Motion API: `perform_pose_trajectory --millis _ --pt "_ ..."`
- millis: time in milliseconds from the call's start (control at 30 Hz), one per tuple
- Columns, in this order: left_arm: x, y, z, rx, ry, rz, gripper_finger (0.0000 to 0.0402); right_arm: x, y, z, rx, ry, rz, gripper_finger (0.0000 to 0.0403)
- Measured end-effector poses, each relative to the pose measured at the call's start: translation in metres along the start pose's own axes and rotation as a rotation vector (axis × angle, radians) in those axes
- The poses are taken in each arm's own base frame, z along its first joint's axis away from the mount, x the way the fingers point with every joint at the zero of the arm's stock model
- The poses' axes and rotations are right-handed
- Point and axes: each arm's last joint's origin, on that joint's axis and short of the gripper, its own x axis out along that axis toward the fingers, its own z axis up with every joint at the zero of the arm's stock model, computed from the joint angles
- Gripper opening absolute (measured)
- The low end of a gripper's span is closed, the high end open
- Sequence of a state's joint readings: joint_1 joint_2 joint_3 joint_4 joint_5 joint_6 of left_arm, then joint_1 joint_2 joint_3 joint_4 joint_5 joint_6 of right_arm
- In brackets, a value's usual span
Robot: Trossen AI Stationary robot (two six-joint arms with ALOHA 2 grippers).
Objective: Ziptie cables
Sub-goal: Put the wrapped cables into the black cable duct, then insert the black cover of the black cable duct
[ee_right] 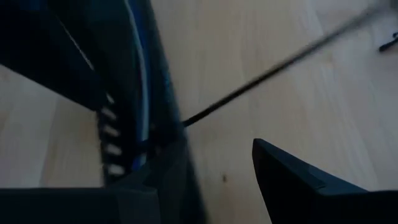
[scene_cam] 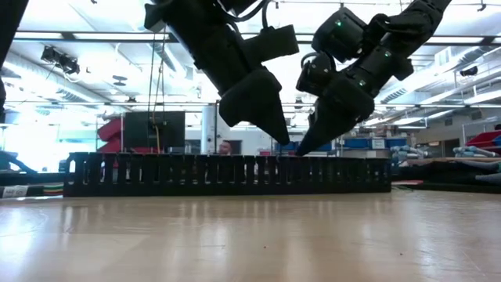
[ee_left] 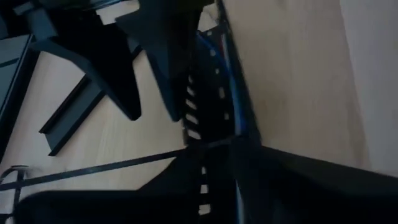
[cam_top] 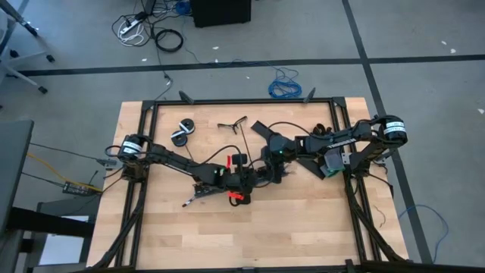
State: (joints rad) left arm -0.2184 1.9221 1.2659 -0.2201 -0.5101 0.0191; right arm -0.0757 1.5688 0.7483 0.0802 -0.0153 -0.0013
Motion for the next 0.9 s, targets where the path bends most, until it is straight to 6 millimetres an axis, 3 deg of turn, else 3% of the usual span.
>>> perform_pose_trajectory --millis 233,400,567,700,900 --pt "-0.004 0.003 -0.002 0.0 0.033 0.03 0.0157 0.0 -0.001 -0.002 -0.044 0.019 -0.045 0.0174" --pt "-0.026 0.015 -0.004 -0.031 0.096 0.045 0.0175 -0.001 -0.004 -0.002 -0.072 0.029 -0.087 0.0169" --pt "-0.062 0.029 -0.001 -0.059 0.104 0.054 0.0176 -0.007 -0.008 -0.001 -0.069 0.036 -0.112 0.0166" --pt "-0.094 0.035 -0.006 -0.096 0.073 0.066 0.0176 -0.02 -0.005 0.011 -0.073 -0.058 -0.047 0.0166" --pt "-0.134 0.03 -0.042 -0.215 -0.006 0.082 0.0176 -0.06 0.003 0.018 -0.085 -0.081 -0.046 0.0164"
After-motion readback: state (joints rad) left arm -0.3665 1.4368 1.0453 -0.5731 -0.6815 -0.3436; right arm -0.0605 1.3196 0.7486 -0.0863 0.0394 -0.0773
